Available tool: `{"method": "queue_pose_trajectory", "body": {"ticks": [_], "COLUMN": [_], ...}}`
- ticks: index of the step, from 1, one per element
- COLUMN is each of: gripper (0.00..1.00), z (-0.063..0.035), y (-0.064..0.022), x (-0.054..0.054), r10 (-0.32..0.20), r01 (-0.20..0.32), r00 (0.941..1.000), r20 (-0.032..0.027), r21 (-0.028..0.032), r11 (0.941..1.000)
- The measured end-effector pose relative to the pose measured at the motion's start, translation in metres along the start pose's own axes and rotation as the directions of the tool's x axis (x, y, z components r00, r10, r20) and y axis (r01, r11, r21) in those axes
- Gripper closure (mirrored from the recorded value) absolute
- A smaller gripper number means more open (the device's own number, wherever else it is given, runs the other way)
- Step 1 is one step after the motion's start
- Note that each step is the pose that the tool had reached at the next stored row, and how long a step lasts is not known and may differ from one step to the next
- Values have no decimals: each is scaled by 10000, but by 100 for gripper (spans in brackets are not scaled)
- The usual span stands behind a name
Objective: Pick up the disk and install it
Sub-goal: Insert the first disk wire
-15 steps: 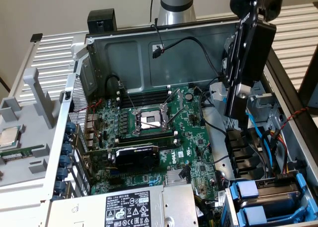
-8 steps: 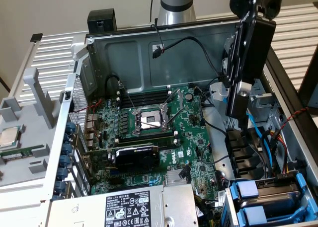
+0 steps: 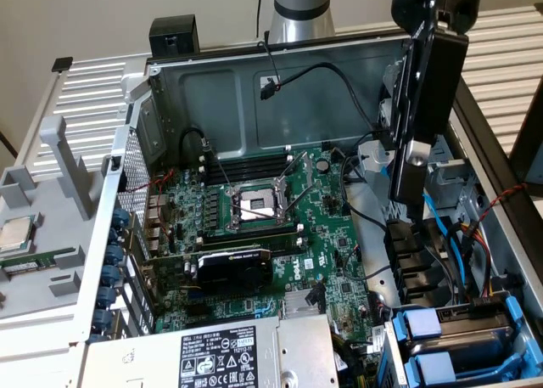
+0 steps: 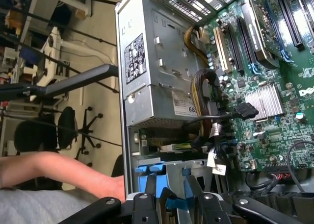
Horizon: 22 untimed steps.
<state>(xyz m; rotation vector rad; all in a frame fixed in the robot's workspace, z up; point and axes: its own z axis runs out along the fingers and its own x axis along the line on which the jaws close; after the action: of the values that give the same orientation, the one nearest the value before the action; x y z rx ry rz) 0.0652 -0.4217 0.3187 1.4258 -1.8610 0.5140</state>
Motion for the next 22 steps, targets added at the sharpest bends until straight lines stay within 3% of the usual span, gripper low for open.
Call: {"method": "queue_pose_trajectory", "body": {"ticks": [2,5,10,13,17,22], "gripper": [63,63,63,63,63,63], "z": [6,11,13,8,-1,-23], "y": [5,11,12,14,18,27], "x": [-4,-7,-9,-15,-26,-54], "r10": [108,264,433,526,646,841], "r01": [-108,-264,-433,-526,-645,-833], "r00": [9999,9996,9990,9984,9974,9949], "r20": [-4,-57,-124,-188,-332,-558], "r21": [23,71,16,24,53,159], "r11": [9999,9996,9991,9986,9979,9964]}}
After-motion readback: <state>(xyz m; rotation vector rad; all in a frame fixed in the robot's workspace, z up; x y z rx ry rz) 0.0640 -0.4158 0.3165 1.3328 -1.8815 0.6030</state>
